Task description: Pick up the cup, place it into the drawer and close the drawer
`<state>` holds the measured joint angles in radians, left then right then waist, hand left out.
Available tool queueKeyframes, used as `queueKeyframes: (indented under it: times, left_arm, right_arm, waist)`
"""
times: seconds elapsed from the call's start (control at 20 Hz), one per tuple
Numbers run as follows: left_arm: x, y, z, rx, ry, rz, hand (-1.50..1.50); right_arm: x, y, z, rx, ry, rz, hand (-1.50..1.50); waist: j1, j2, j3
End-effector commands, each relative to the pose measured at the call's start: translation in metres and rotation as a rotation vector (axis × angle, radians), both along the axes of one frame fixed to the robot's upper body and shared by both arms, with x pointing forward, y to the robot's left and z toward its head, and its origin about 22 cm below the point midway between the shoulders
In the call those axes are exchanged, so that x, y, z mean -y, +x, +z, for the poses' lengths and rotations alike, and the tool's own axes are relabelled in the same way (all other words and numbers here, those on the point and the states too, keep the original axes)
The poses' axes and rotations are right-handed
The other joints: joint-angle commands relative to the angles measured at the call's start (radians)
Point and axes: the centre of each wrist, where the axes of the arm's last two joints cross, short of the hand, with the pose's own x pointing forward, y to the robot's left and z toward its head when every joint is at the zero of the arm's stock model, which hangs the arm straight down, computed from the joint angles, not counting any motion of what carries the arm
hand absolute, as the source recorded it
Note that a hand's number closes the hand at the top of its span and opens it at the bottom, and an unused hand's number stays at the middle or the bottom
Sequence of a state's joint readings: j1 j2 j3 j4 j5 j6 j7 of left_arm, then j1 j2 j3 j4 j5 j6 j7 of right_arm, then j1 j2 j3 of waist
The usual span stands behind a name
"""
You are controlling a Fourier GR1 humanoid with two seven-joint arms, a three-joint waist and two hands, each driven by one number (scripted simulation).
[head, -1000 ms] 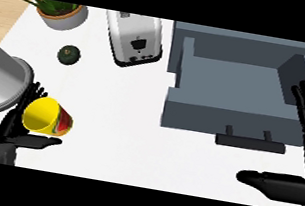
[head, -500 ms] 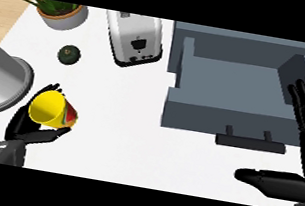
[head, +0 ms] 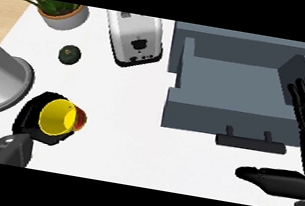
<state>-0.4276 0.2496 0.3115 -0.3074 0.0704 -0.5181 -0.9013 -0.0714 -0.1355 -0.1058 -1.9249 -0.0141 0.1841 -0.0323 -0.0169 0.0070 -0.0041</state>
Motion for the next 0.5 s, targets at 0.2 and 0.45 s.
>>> queueKeyframes:
  times: [0.2,0.45]
  left_arm:
    - [0.027,0.012,0.000,0.231,-0.116,0.128,1.50]
    - [0.035,0.021,0.004,0.298,-0.088,0.228,1.50]
  right_arm:
    - [0.006,0.004,0.005,0.000,-0.021,-0.007,-1.50]
    - [0.008,0.004,0.009,0.014,-0.018,-0.014,-1.50]
  waist:
    - [-0.005,0.002,0.000]
    - [-0.005,0.000,0.001]
